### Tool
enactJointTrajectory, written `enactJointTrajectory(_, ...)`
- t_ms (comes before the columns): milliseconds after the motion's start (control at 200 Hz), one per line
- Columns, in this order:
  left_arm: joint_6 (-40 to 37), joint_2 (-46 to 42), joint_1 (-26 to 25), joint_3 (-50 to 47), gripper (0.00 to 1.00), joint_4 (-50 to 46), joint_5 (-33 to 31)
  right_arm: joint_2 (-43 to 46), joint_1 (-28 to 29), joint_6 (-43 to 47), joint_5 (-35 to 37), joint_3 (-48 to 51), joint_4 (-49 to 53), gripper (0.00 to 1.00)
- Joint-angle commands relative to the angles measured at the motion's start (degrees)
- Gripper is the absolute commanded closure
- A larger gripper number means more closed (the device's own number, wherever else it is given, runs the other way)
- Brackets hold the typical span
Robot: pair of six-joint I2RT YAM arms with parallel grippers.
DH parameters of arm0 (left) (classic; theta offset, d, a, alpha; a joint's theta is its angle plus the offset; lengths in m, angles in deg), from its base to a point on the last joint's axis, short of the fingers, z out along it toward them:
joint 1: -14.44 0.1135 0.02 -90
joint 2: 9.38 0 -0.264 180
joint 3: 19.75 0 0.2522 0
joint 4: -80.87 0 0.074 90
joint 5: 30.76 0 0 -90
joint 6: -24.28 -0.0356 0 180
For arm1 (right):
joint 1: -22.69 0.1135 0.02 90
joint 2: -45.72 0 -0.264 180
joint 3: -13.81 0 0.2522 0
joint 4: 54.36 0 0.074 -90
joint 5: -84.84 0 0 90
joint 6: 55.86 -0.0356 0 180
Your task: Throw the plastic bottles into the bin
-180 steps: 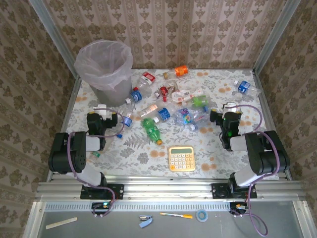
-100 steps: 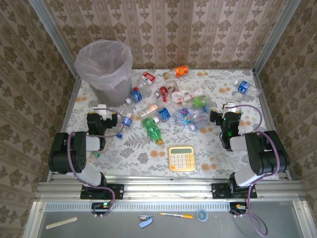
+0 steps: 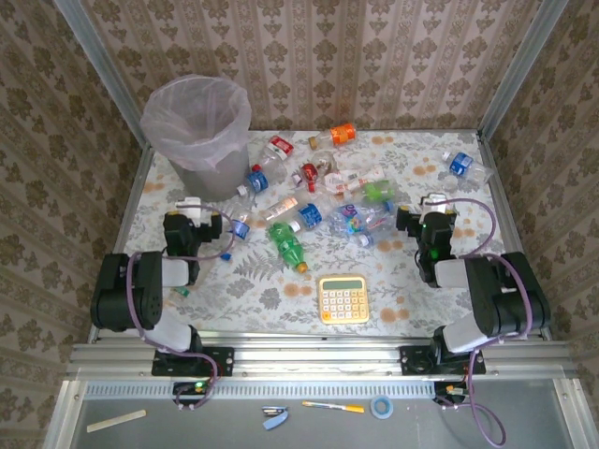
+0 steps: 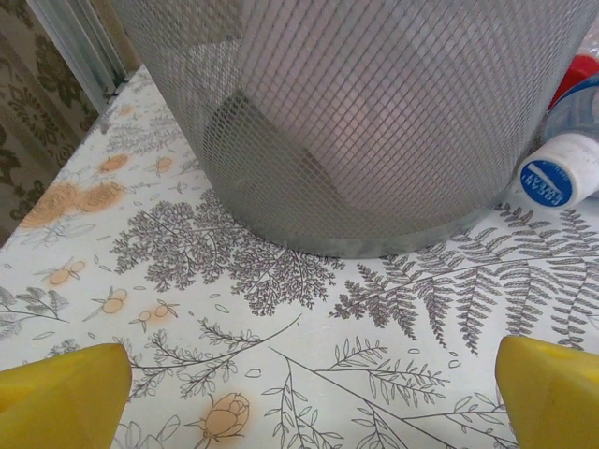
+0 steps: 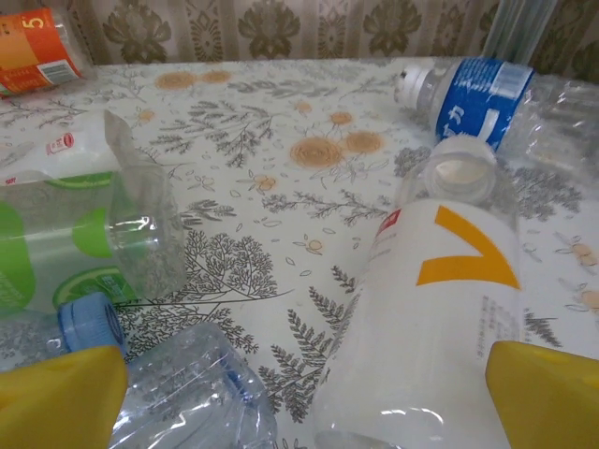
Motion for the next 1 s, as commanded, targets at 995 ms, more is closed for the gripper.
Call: enactJointTrajectory(995,15.0,-40.4,-39.3,23.2,0.0,-74.2,-8.4,19.7,7.7,-38.3,-21.9,-24.6,82.9,0.0)
